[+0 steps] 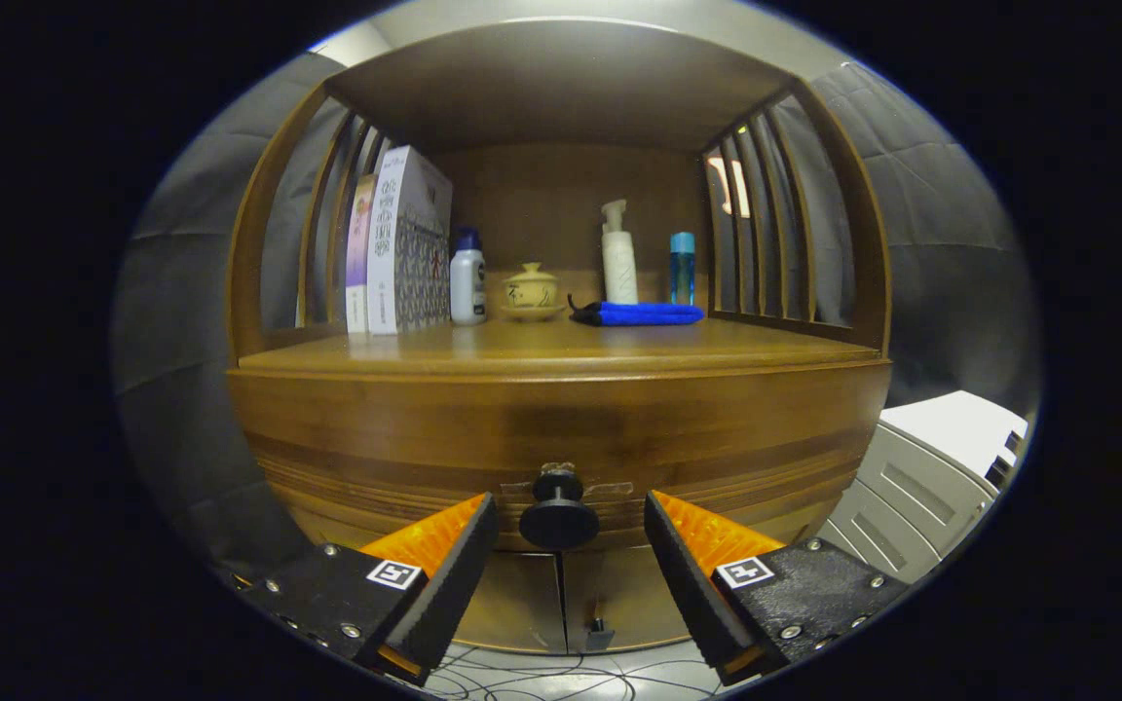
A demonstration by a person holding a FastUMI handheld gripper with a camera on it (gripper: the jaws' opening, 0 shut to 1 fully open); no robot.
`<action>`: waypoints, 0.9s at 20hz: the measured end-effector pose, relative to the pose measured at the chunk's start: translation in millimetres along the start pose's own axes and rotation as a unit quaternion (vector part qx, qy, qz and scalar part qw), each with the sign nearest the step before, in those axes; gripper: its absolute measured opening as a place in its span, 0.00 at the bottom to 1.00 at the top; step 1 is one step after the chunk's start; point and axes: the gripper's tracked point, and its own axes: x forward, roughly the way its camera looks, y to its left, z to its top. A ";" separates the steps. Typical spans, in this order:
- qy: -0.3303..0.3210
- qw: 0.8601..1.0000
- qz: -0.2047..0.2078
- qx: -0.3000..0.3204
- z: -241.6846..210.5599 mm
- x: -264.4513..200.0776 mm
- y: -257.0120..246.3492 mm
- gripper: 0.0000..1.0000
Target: Pull open the drawer, take out the items inside it, and place them on the countertop above the cabinet.
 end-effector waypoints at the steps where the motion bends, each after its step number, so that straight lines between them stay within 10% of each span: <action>1: 0.005 1.000 0.005 -0.003 -2.1 3.4 2.8 0.94; 18: 0.021 1.000 -0.013 0.013 -0.7 12.0 1.8 0.40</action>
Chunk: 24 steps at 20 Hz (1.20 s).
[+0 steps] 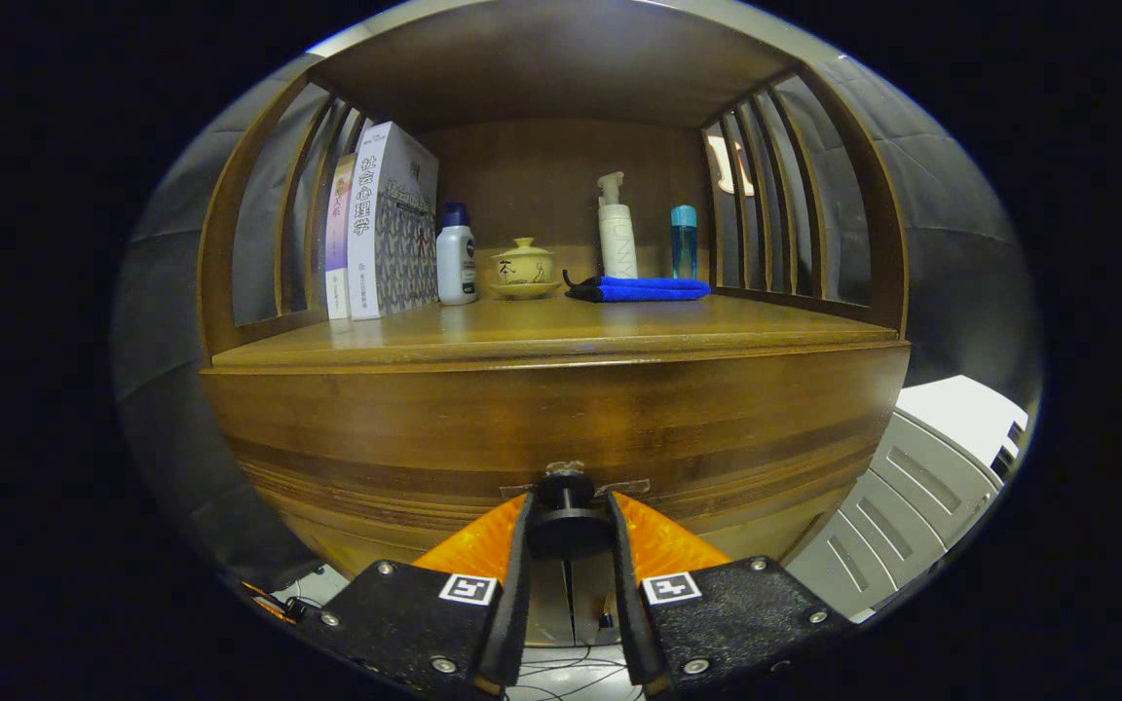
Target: Pull open the drawer, take out the items inside it, and place them on the countertop above the cabinet.
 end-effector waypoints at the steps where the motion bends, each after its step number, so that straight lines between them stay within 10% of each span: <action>1: -0.001 1.000 0.005 -0.002 0.0 -0.3 0.9 0.40; 24: 0.005 0.999 0.010 -0.033 -31.7 -118.9 -8.1 0.37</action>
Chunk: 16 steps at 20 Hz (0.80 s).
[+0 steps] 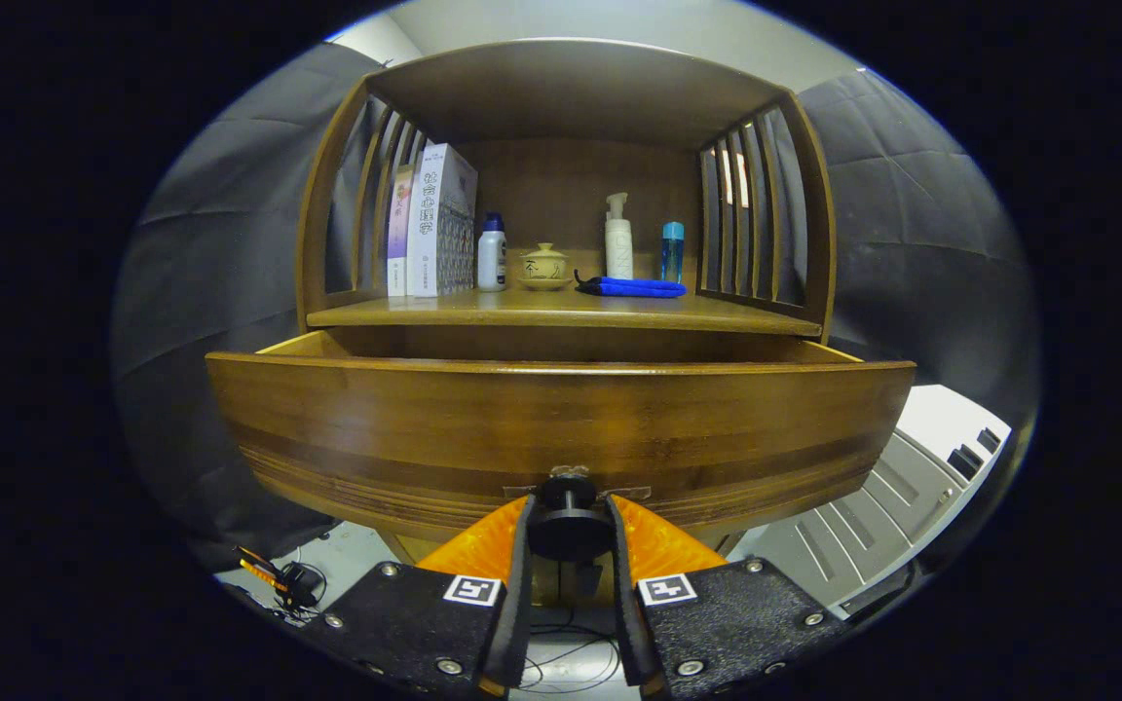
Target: Pull open the drawer, take out the items inside it, and place them on the countertop above the cabinet.
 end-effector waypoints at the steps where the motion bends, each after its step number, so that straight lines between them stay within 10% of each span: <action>1: 0.000 1.000 0.000 -0.004 -2.3 -4.4 0.2 0.37; 16: 0.010 1.000 -0.005 -0.020 -25.4 -45.0 2.5 0.39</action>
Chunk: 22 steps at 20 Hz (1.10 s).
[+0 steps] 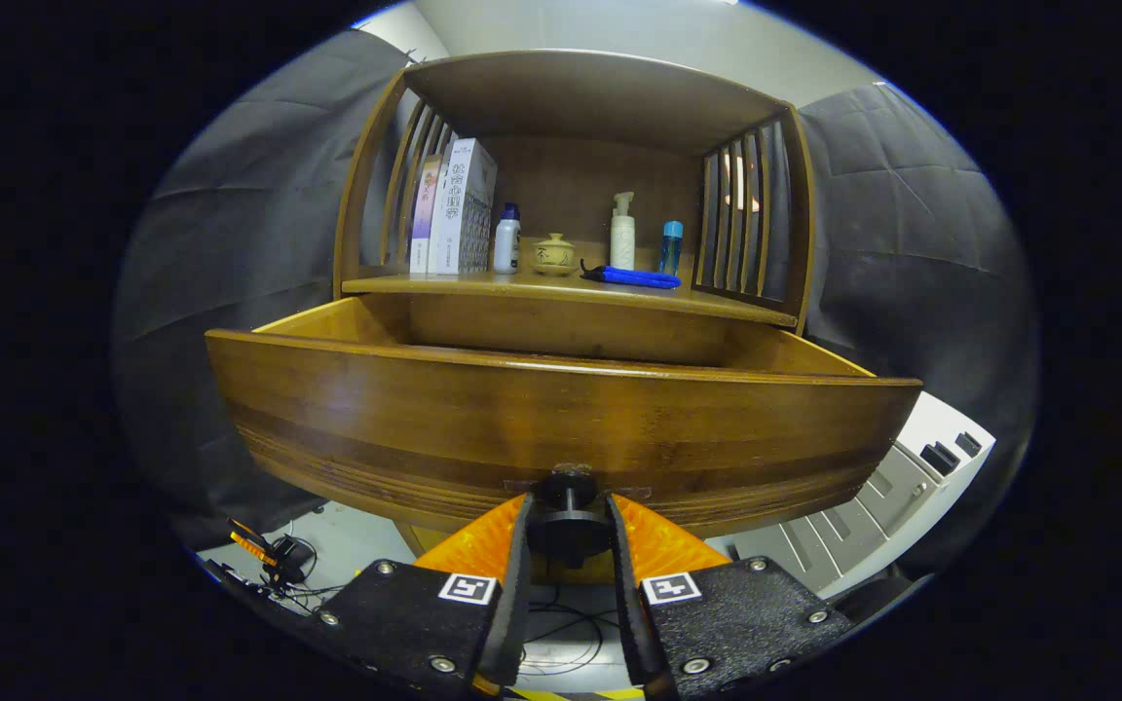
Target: Pull open the drawer, take out the items inside it, and place them on the countertop above the cabinet.
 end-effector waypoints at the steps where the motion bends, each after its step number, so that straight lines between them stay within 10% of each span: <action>1: -0.003 1.000 0.000 -0.003 -0.3 -1.3 0.3 0.41; 4: -0.017 1.000 0.001 -0.025 9.1 -2.9 0.1 0.48; 9: -0.055 0.997 0.012 -0.045 23.9 -13.9 5.0 0.95; 22: -0.133 0.991 0.020 -0.007 89.2 -34.1 3.3 0.95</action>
